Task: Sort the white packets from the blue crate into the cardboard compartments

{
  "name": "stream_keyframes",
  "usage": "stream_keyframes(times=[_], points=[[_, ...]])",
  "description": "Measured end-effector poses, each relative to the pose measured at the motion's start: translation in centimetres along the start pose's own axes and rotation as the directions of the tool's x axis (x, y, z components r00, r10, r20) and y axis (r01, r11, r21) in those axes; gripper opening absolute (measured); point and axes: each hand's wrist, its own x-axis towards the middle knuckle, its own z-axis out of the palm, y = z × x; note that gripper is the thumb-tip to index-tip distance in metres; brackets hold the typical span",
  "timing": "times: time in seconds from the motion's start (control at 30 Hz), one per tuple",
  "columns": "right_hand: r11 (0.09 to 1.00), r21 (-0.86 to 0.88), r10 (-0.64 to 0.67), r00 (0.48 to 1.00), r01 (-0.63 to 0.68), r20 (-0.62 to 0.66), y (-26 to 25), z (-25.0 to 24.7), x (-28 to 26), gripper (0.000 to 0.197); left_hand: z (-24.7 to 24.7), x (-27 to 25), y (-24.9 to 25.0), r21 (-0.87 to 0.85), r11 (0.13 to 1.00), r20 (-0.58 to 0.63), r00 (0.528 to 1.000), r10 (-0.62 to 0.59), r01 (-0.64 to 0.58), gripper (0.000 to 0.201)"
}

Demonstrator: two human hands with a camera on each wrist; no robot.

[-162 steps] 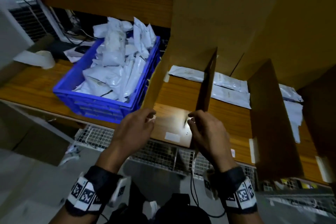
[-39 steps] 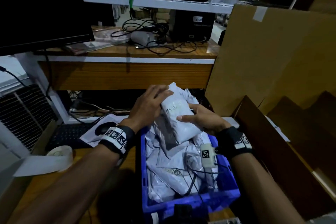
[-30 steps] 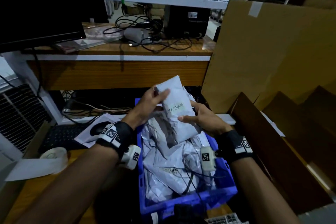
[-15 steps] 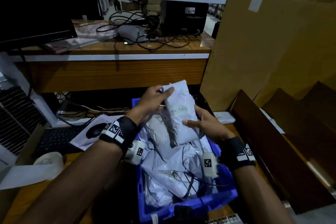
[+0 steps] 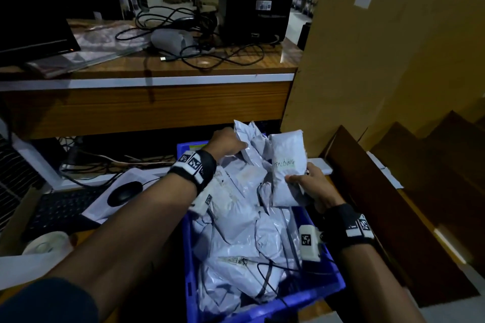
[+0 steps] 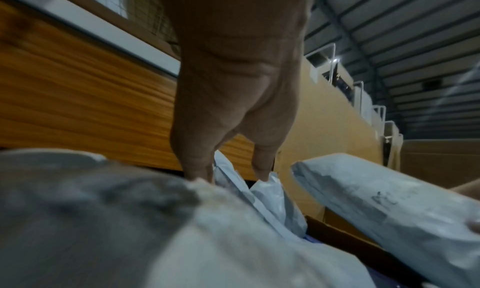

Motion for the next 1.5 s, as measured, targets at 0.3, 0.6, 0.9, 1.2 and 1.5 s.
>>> stream_keyframes(times=[0.3, 0.6, 0.9, 1.2, 1.5], points=[[0.998, 0.022, 0.061, 0.996, -0.063, 0.068, 0.8, -1.4, -0.5, 0.039, 2.4, 2.4, 0.5, -0.254, 0.943, 0.045, 0.977, -0.208, 0.213, 0.036], [0.999, 0.023, -0.039, 0.988, 0.036, 0.150, -0.8, -2.4, -1.1, 0.041, -2.0, -1.3, 0.0, -0.520, 0.829, 0.136, 0.978, -0.157, 0.205, 0.015], [0.990, 0.067, -0.136, 0.968, 0.125, 0.211, -3.9, -2.4, -1.8, 0.045, -7.8, -5.4, -1.5, -0.743, 0.663, 0.007, 0.991, -0.137, 0.097, 0.015], [0.934, 0.320, -0.293, 0.854, 0.160, 0.430, -5.3, -1.6, -5.1, 0.058, -8.5, -8.4, -2.5, -0.840, 0.534, 0.136, 0.990, 0.036, 0.096, 0.014], [0.941, 0.314, -0.278, 0.826, 0.130, 0.490, -3.7, -0.2, -6.8, 0.056, -7.1, -10.7, -1.5, -0.818, 0.573, 0.131, 0.960, 0.247, -0.036, 0.009]])
